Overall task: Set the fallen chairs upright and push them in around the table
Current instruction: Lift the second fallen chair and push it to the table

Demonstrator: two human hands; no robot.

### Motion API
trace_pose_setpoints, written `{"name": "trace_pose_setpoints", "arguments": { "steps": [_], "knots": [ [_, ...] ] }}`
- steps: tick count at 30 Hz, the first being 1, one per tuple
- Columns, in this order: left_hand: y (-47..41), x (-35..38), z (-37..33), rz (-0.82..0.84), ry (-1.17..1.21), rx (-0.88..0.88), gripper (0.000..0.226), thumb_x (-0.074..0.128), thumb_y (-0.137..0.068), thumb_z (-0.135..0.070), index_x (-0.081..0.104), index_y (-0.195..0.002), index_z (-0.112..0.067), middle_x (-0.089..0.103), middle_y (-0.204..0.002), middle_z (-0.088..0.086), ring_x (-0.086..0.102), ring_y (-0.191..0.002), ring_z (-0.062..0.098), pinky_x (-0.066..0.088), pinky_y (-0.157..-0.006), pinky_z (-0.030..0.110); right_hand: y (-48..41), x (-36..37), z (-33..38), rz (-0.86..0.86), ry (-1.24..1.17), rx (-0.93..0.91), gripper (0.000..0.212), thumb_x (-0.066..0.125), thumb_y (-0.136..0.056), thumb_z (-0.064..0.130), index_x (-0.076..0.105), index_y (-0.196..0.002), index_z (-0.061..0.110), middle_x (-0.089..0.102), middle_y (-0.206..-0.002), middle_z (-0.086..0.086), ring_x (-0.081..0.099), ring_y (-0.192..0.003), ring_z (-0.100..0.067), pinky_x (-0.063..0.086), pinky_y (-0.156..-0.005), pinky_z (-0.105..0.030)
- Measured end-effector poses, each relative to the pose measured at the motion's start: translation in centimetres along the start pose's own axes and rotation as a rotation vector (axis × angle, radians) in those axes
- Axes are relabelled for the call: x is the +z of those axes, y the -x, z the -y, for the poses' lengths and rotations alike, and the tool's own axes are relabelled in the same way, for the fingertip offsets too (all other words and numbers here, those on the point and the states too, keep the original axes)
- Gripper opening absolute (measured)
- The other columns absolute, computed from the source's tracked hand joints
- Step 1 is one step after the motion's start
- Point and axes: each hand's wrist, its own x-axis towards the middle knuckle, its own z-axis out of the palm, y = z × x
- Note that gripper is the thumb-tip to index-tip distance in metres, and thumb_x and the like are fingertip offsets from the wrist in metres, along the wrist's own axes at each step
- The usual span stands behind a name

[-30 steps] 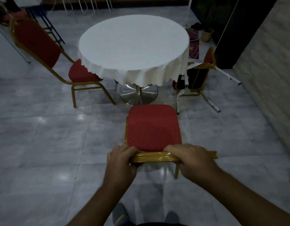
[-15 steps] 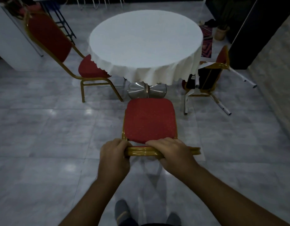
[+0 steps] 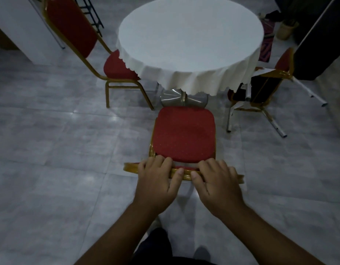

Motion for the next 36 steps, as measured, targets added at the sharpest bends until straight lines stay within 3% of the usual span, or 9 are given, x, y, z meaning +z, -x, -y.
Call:
{"name": "trace_pose_setpoints", "arguments": {
  "steps": [12, 36],
  "knots": [
    [-7.8, -0.6, 4.6, 0.020, -0.018, 0.055, 0.030, 0.040, -0.095, -0.053, 0.048, -0.083, -0.027, 0.050, -0.082, -0.009, 0.046, -0.080, 0.016, 0.039, -0.080, 0.042, -7.7, 1.8, 2.0, -0.057, -0.010, 0.075, 0.028, 0.035, -0.094, 0.049, 0.052, -0.084, 0.030, 0.048, -0.082, 0.015, 0.042, -0.081, -0.011, 0.037, -0.074, -0.041],
    [-17.4, 0.5, 5.1, 0.053, 0.027, 0.046, 0.034, 0.033, -0.097, -0.056, 0.042, -0.080, -0.028, 0.045, -0.076, -0.010, 0.044, -0.076, 0.016, 0.038, -0.081, 0.044, -16.9, 1.6, -1.3, -0.052, 0.018, 0.072, 0.031, 0.030, -0.096, 0.055, 0.053, -0.092, 0.034, 0.049, -0.087, 0.015, 0.041, -0.085, -0.012, 0.035, -0.075, -0.039]
  ]
}}
